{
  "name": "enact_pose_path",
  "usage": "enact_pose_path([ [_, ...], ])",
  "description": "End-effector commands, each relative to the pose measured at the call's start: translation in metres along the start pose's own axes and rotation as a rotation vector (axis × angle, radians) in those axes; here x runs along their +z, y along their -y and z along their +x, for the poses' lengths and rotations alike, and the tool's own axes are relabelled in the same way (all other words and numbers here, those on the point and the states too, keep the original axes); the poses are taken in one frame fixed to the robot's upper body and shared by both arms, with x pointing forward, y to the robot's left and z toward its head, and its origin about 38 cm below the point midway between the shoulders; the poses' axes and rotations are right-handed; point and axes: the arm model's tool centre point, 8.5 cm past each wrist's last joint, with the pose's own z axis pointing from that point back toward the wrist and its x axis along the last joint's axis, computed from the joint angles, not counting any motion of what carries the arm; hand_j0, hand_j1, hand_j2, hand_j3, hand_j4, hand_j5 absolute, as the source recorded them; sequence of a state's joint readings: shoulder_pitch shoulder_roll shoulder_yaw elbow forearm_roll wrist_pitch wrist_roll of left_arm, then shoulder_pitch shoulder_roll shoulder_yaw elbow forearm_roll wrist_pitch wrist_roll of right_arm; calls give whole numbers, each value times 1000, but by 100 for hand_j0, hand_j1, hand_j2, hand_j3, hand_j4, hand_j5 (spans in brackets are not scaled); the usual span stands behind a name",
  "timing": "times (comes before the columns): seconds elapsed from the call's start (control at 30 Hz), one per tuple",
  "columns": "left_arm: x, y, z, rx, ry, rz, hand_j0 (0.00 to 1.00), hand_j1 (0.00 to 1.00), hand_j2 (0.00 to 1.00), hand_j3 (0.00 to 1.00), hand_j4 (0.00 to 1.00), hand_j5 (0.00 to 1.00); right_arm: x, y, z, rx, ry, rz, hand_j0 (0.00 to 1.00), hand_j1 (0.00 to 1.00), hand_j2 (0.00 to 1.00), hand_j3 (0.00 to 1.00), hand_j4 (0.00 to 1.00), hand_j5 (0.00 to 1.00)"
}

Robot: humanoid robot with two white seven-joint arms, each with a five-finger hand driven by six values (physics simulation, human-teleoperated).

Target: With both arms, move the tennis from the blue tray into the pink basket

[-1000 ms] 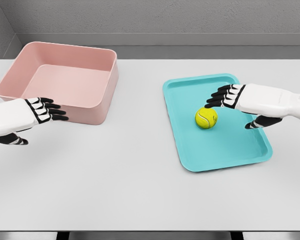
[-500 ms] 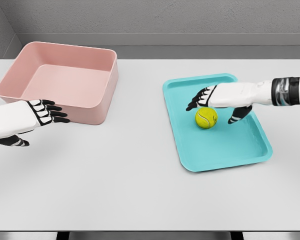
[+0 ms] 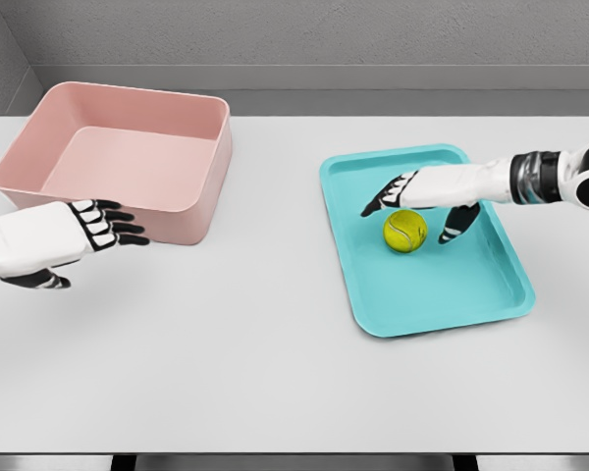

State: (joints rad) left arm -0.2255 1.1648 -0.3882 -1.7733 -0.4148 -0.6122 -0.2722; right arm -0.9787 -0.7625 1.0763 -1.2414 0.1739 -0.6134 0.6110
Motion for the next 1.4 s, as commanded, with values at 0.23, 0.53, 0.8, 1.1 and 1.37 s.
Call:
enact_pose_path([
  [0.23, 8, 9, -11, 41, -36, -13, 100, 100, 100, 100, 100, 100, -1, -9, -5, -28, -13, 8, 99, 99, 99, 99, 99, 99],
  [0.53, 13, 14, -11, 47, -40, -40, 100, 100, 100, 100, 100, 100, -26, -5, 9, -18, 44, 6, 99, 99, 99, 99, 99, 99],
  [0.8, 14, 14, -11, 45, -42, -45, 100, 100, 100, 100, 100, 100, -23, -12, 1, -34, 17, 20, 98, 98, 98, 98, 98, 98],
  [1.1, 17, 16, -16, 50, -57, -51, 100, 100, 100, 100, 100, 100, -20, -16, -7, -52, -6, 24, 95, 95, 95, 95, 95, 95],
  [1.37, 17, 16, -16, 54, -56, -48, 100, 100, 100, 100, 100, 100, -20, -19, -9, -58, -9, 27, 82, 82, 82, 82, 82, 82],
])
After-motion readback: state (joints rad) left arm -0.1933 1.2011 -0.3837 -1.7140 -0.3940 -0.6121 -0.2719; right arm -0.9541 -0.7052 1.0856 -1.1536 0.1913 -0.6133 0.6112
